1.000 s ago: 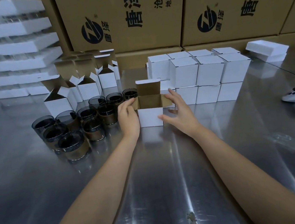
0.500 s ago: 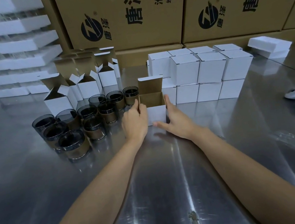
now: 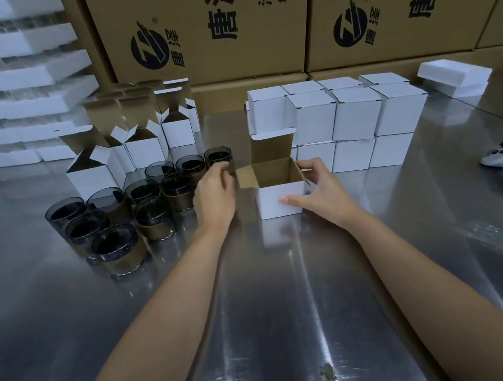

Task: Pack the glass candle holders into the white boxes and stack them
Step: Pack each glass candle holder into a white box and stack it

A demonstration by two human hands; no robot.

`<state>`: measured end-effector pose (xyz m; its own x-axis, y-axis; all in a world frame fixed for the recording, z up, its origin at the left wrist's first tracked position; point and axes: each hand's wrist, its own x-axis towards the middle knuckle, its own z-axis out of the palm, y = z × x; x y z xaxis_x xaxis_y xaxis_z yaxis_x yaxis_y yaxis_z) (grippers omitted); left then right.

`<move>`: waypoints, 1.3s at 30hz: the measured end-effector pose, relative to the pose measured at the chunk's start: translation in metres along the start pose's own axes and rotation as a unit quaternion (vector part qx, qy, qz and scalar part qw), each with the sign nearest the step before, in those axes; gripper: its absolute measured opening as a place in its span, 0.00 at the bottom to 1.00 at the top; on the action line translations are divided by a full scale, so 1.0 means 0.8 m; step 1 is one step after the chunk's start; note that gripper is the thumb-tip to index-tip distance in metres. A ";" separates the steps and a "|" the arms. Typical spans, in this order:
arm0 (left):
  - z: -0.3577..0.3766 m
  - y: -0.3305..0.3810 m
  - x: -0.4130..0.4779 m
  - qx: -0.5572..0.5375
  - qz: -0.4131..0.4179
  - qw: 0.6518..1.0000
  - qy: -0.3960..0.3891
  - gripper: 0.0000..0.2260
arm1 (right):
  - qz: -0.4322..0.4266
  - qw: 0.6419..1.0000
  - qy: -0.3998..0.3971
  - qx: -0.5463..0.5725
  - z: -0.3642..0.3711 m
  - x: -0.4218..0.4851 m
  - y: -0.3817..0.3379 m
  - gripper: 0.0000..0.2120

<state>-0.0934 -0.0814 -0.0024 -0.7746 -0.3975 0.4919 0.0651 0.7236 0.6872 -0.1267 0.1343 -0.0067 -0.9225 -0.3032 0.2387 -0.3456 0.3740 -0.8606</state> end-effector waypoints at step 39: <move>0.004 -0.008 0.006 -0.204 -0.115 0.970 -0.068 0.42 | -0.049 0.998 0.022 -0.019 -0.004 0.001 -0.001 0.44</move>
<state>-0.0999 -0.0862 -0.0061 -0.8719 -0.4240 0.2449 0.1031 0.3299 0.9384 -0.1279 0.1367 -0.0040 -0.8900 -0.3026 0.3412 -0.4407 0.3779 -0.8143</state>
